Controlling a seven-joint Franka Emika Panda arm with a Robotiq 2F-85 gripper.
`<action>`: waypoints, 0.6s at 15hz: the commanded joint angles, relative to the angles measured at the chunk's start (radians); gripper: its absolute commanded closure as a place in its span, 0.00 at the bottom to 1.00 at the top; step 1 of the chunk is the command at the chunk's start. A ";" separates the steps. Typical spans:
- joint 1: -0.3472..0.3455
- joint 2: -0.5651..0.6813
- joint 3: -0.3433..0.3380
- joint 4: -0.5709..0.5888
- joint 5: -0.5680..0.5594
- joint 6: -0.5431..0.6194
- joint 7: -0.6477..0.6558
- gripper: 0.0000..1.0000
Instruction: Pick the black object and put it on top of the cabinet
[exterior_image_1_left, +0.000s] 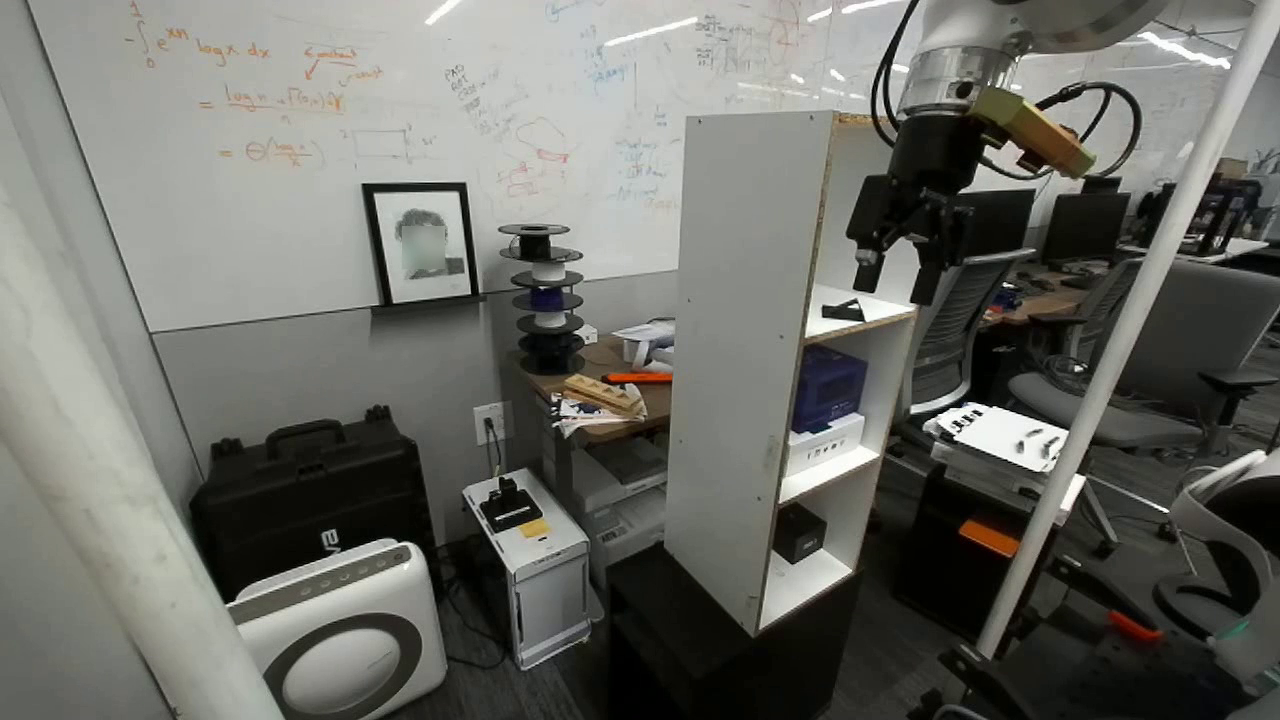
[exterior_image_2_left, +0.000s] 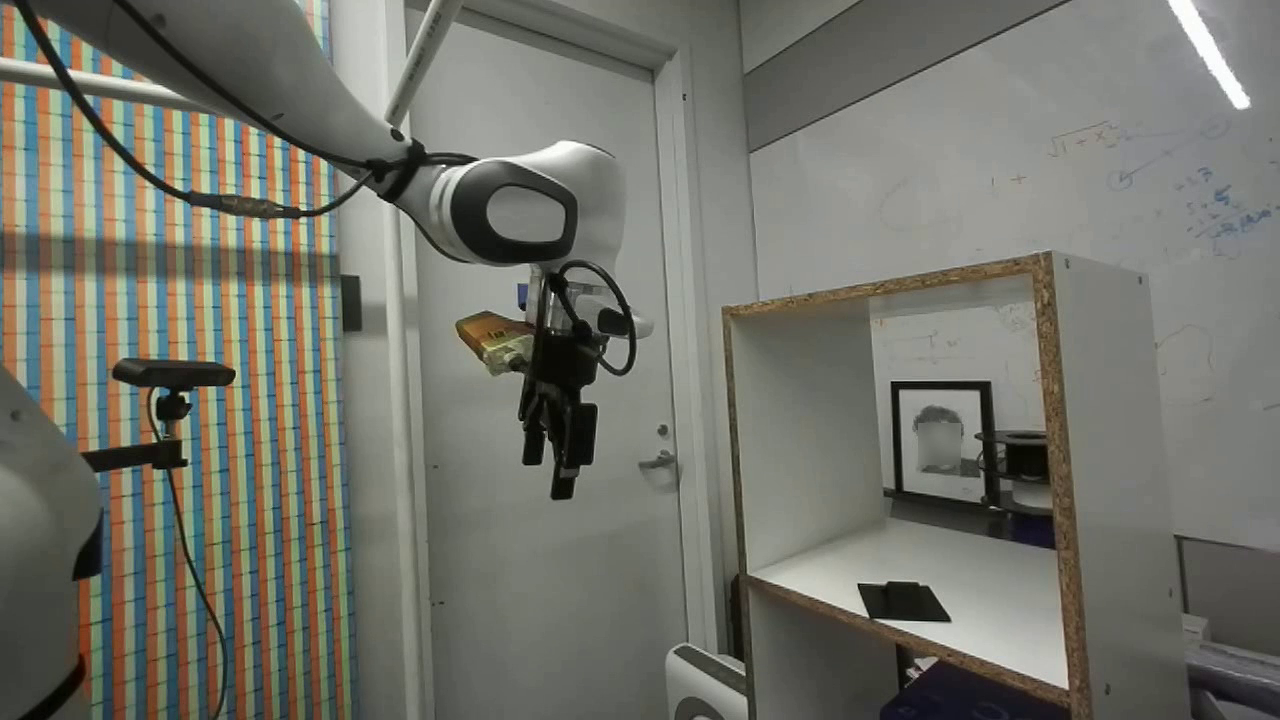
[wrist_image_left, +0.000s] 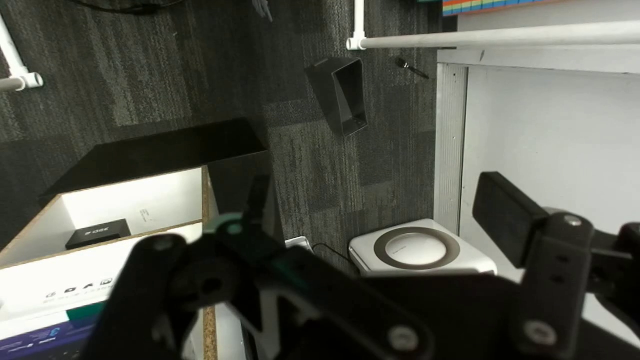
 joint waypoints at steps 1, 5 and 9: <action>-0.015 0.000 0.013 0.002 0.005 -0.003 -0.005 0.00; -0.015 0.000 0.013 0.002 0.005 -0.003 -0.005 0.00; -0.017 -0.002 0.010 -0.003 -0.026 -0.006 -0.044 0.00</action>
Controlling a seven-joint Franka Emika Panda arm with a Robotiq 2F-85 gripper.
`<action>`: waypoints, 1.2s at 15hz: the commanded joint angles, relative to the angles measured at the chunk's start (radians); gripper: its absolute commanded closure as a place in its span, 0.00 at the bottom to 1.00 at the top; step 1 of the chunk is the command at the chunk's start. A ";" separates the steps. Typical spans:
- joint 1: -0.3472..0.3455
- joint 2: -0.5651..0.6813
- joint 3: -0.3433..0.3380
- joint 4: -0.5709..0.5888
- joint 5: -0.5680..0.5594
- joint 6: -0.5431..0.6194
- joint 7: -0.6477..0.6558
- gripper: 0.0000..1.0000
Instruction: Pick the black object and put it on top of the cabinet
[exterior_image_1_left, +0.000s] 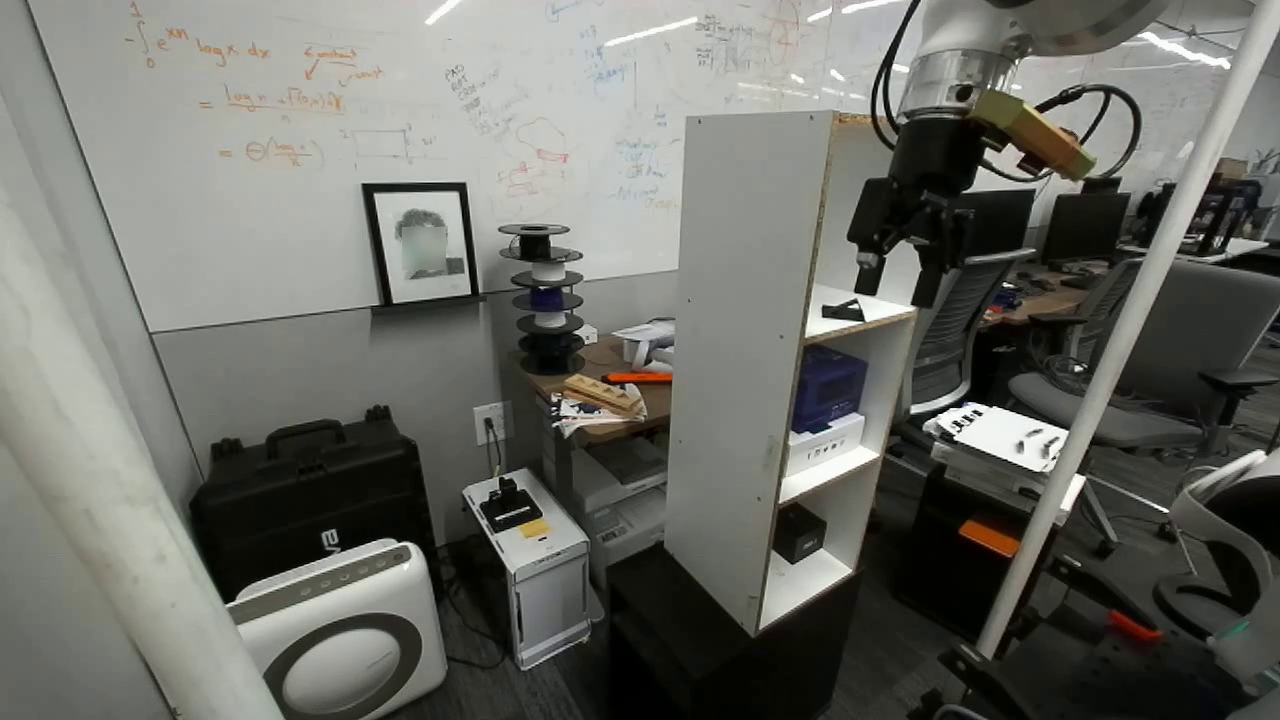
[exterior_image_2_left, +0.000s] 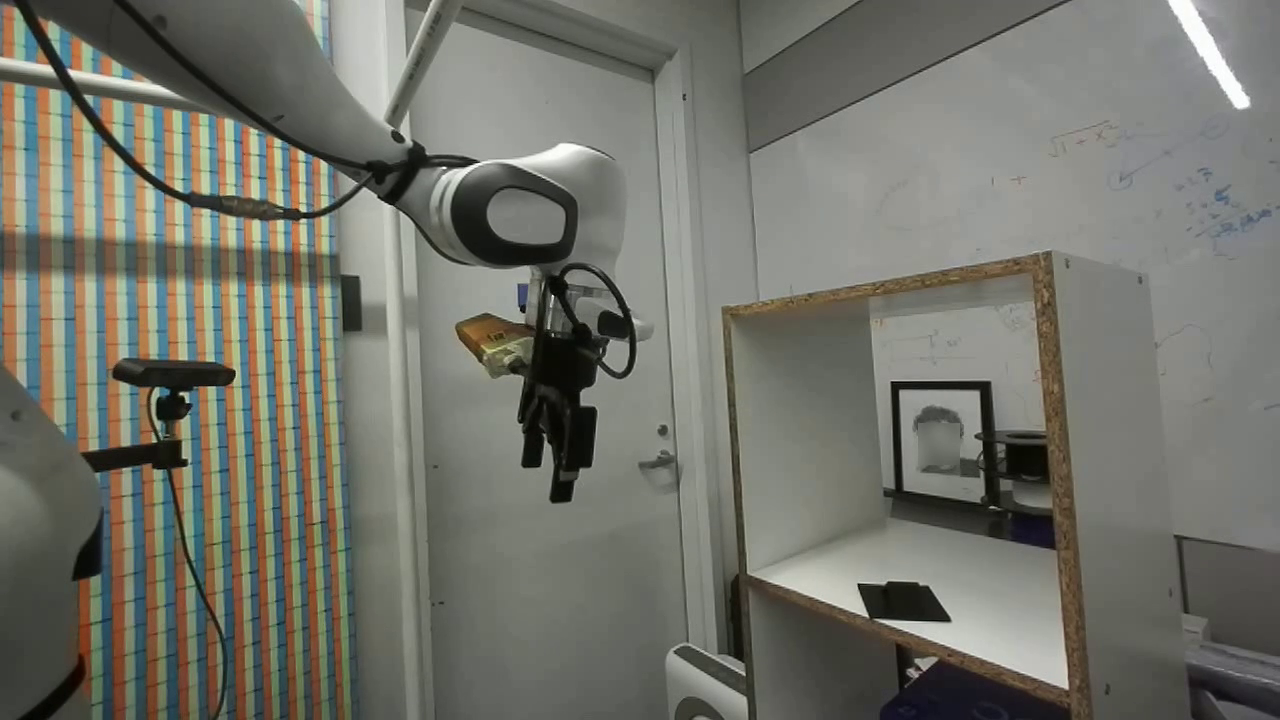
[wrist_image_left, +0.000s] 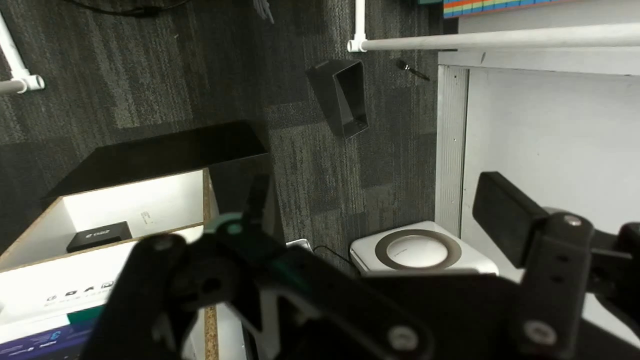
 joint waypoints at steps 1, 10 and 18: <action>-0.018 -0.005 0.003 -0.002 -0.038 -0.012 -0.069 0.00; -0.130 -0.002 -0.152 -0.020 -0.281 0.068 -0.420 0.00; -0.178 0.203 -0.300 0.066 -0.257 0.409 -0.584 0.00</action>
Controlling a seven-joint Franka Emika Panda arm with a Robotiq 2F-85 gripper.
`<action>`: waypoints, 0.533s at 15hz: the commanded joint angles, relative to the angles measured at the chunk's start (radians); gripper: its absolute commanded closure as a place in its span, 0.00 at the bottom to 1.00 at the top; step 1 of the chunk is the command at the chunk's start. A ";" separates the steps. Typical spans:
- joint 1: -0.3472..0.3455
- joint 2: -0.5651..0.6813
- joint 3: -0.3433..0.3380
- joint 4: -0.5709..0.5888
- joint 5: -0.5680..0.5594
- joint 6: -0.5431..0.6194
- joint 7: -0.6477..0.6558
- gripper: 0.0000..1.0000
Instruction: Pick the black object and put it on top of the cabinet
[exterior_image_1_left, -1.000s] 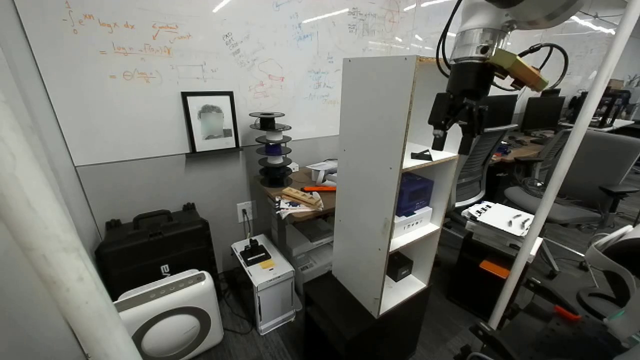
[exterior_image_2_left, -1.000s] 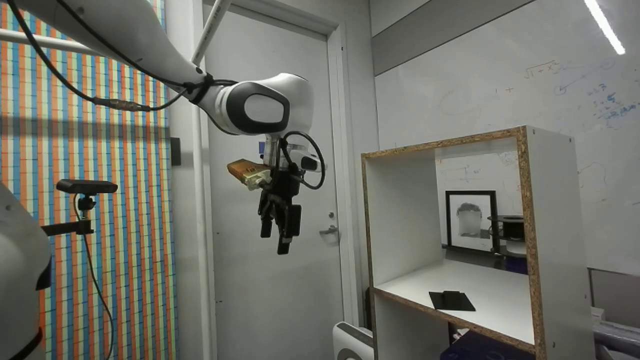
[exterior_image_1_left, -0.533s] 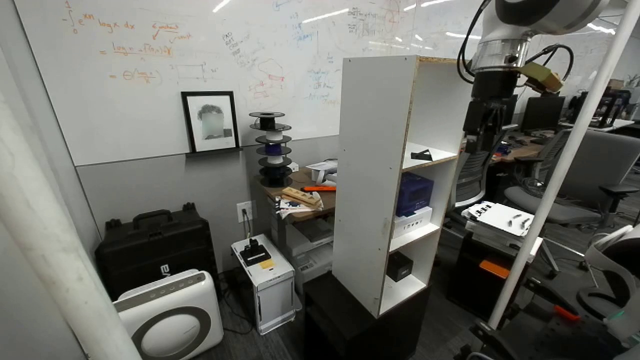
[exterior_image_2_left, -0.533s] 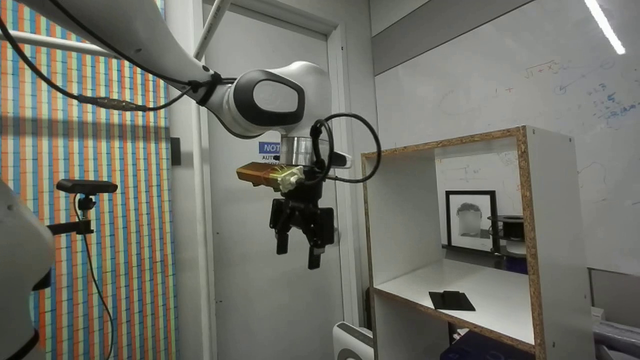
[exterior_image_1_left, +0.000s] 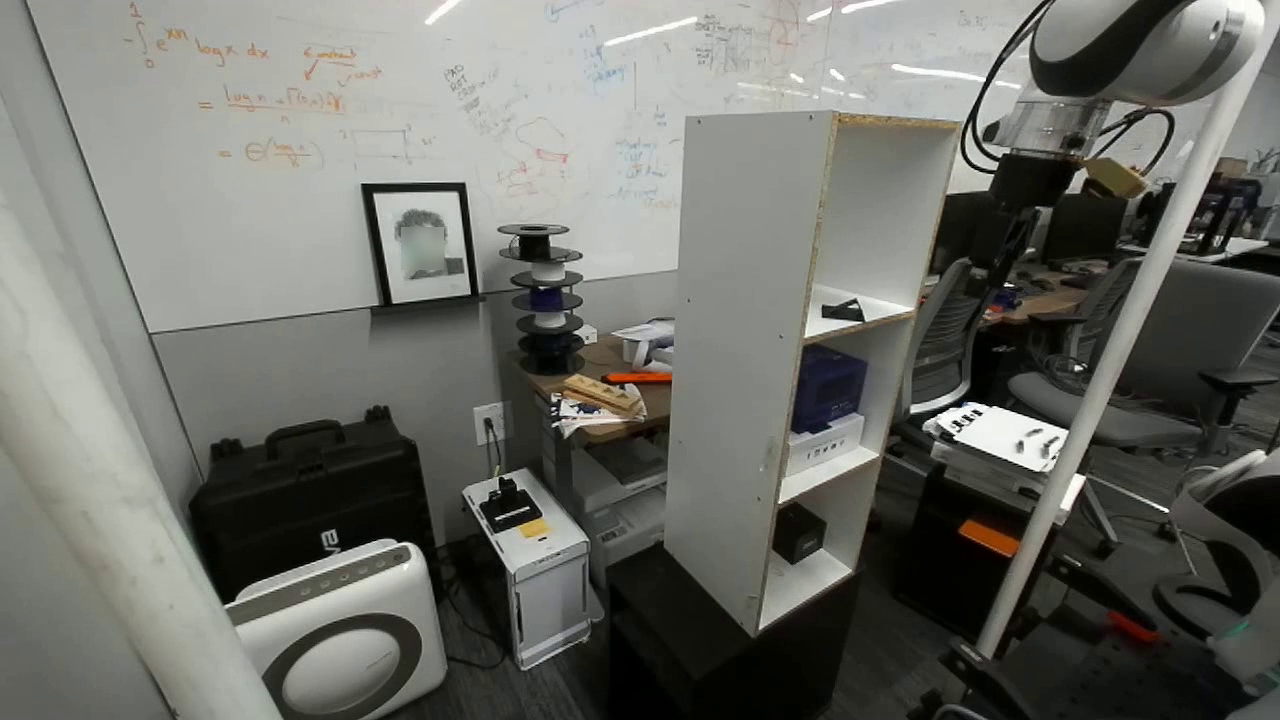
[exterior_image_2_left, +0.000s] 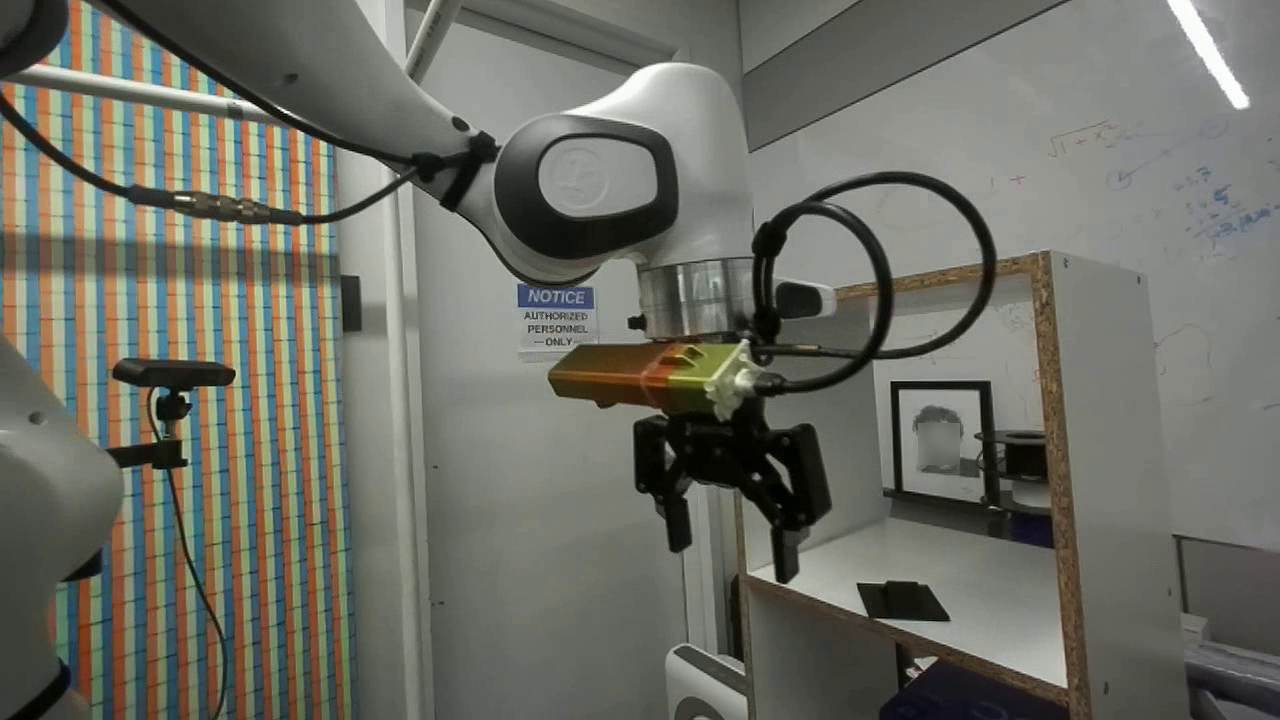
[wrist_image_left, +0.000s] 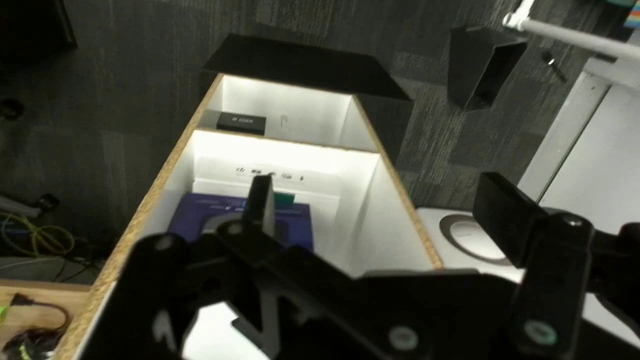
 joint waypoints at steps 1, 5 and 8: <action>-0.006 0.159 -0.019 0.076 0.071 0.206 0.008 0.00; -0.007 0.323 0.001 0.162 0.171 0.317 -0.026 0.00; -0.030 0.428 0.049 0.239 0.227 0.334 -0.032 0.00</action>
